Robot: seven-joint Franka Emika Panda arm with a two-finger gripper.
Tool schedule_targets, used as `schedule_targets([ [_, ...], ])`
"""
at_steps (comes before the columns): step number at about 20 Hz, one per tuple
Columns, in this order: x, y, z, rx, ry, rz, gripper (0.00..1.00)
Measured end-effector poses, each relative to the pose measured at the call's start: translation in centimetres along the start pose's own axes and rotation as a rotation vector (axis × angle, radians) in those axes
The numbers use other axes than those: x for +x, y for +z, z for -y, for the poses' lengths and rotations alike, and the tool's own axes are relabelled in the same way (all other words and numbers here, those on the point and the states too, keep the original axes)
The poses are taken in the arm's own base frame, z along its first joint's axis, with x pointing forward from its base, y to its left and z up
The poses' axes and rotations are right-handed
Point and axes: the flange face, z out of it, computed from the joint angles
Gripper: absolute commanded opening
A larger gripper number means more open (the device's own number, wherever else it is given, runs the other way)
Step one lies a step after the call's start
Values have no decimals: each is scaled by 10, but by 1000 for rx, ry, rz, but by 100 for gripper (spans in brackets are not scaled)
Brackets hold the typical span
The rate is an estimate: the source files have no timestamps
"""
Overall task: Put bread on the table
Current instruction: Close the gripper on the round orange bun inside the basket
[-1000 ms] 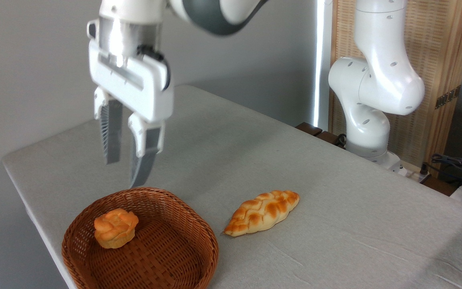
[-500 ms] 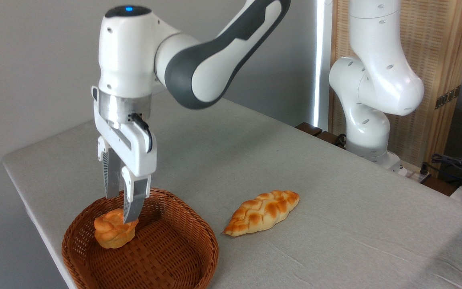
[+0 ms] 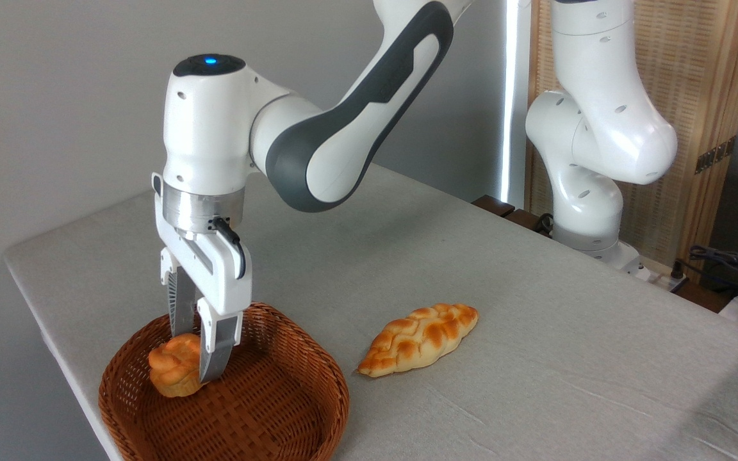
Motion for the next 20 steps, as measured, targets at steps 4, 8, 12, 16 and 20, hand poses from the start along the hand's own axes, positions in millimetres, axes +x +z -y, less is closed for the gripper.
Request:
schedule_targets([
  [4, 2, 3, 1, 15, 35, -15, 41],
  [8, 1, 3, 3, 17, 102, -15, 38],
  [12, 1, 3, 3, 17, 118, -15, 38],
  [16, 0, 3, 4, 18, 128, -15, 31],
  [20, 0, 3, 4, 18, 128, -15, 30],
])
